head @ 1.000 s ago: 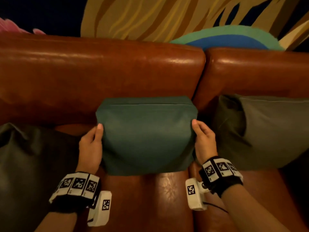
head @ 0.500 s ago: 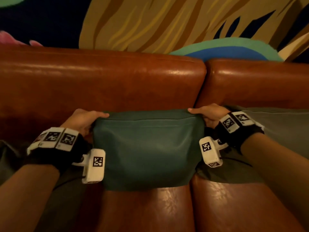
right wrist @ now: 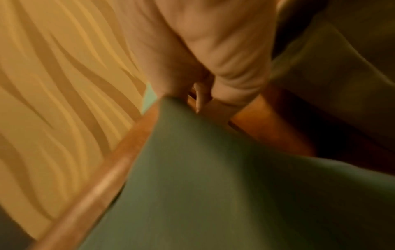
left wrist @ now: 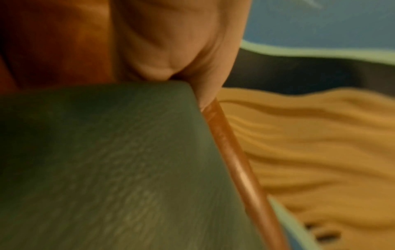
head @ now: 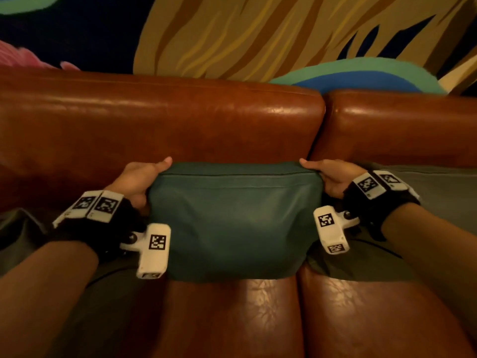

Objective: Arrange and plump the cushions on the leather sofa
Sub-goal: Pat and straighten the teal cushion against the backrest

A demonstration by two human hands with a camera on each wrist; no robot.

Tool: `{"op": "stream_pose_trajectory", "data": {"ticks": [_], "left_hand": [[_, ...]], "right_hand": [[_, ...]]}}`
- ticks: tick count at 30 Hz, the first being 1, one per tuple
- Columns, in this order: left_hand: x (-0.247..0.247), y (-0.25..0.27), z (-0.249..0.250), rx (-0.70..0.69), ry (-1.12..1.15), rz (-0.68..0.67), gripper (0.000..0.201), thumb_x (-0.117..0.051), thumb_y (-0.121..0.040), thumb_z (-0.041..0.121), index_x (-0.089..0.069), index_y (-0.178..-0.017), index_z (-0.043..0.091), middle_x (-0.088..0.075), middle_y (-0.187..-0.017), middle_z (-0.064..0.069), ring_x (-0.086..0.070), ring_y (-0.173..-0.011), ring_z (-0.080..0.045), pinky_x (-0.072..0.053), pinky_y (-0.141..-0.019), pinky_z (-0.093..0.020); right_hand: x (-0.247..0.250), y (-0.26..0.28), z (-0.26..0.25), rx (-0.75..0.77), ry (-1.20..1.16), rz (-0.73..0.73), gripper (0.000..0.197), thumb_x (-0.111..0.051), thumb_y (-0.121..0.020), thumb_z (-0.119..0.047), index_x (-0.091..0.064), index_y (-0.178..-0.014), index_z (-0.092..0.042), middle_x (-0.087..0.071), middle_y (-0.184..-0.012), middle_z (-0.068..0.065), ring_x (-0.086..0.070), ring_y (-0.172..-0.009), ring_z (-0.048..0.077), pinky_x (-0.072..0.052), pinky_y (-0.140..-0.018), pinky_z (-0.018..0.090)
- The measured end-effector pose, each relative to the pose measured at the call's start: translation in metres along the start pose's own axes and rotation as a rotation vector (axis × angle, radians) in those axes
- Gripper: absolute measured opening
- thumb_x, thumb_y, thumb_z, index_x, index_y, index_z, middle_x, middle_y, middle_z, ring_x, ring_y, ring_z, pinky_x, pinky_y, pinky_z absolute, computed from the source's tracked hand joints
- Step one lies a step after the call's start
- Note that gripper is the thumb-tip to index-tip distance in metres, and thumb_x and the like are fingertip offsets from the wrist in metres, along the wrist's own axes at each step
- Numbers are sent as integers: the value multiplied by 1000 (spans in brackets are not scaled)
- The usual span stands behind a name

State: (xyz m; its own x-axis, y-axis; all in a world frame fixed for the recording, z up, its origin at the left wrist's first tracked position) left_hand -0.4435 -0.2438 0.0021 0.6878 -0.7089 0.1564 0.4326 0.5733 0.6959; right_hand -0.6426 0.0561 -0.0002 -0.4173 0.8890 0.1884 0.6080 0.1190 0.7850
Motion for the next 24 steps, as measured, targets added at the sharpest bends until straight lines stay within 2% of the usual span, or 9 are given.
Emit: {"op": "stream_pose_trajectory", "data": {"ticks": [3,5,9,12,14,17,19,21,24], "left_hand": [[-6,-2,-2,66,97,-26,35,-61,-94,39,-63,-109,7,-70,-96,-14,-70,-74,-26,-54,-59,-34],[-8,1,-5,149,113,-102,44,-50,-97,47,-62,-115,8,-71,-94,-15,-69,-80,-27,-53,-63,-36],[3,1,-7,72,2,-70,36,-64,-93,30,-62,-115,2,-72,-86,-14,-71,-61,-23,-58,-52,-35],[8,3,-17,57,84,-114,43,-61,-94,35,-61,-123,3,-71,-105,-14,-71,-83,-25,-54,-64,-35],[8,11,-24,12,156,-164,45,-58,-94,39,-63,-122,5,-71,-112,-13,-71,-94,-24,-53,-70,-35],[9,26,-39,-120,97,-118,31,-60,-93,38,-69,-106,12,-73,-105,-7,-72,-89,-17,-53,-71,-31],[13,36,-44,-218,31,-52,21,-64,-92,31,-71,-93,11,-75,-95,-7,-73,-76,-13,-55,-61,-24],[14,41,-42,-268,60,-44,19,-66,-91,28,-70,-85,10,-76,-80,-3,-71,-63,-8,-53,-51,-19],[11,44,-34,-255,104,-55,24,-62,-93,32,-69,-85,11,-75,-69,4,-72,-63,-9,-55,-51,-20]], "right_hand": [[2,-20,7,0,-67,44,79,-85,-67,-40,-56,-131,-5,-67,-124,17,-69,-105,32,-61,-71,39],[-4,0,0,3,-78,54,59,-72,-85,-41,-56,-128,-4,-67,-120,16,-68,-105,30,-58,-69,35],[2,18,1,111,-95,15,30,-61,-97,-25,-65,-116,-2,-73,-102,12,-72,-81,21,-57,-59,27],[-4,23,16,116,-227,-16,33,-52,-101,-33,-63,-117,-6,-67,-106,7,-69,-81,19,-57,-56,24],[-8,27,24,105,-243,-8,45,-55,-97,-47,-63,-117,-8,-65,-108,5,-66,-93,22,-57,-67,29],[-9,45,30,178,67,76,44,-62,-89,-56,-72,-96,-14,-74,-99,1,-68,-97,22,-51,-77,33],[-5,54,36,281,153,148,40,-63,-90,-51,-73,-80,-14,-76,-89,2,-70,-92,21,-53,-80,33],[-1,60,42,340,27,113,35,-64,-92,-43,-75,-81,-12,-78,-89,5,-74,-85,18,-56,-81,32],[4,60,57,321,-133,36,36,-63,-93,-41,-74,-94,-7,-78,-93,7,-75,-87,18,-56,-81,31]]}}
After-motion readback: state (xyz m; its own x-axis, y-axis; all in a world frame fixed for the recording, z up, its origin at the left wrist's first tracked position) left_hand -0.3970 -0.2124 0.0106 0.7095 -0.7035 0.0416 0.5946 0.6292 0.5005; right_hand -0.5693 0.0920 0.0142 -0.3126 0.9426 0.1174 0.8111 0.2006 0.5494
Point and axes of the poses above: each hand's wrist, its own y-axis away from the middle knuckle, its own x-axis out of the back of the hand, z = x × y, the point moved 1 cm from there along -y, towards the middle knuckle
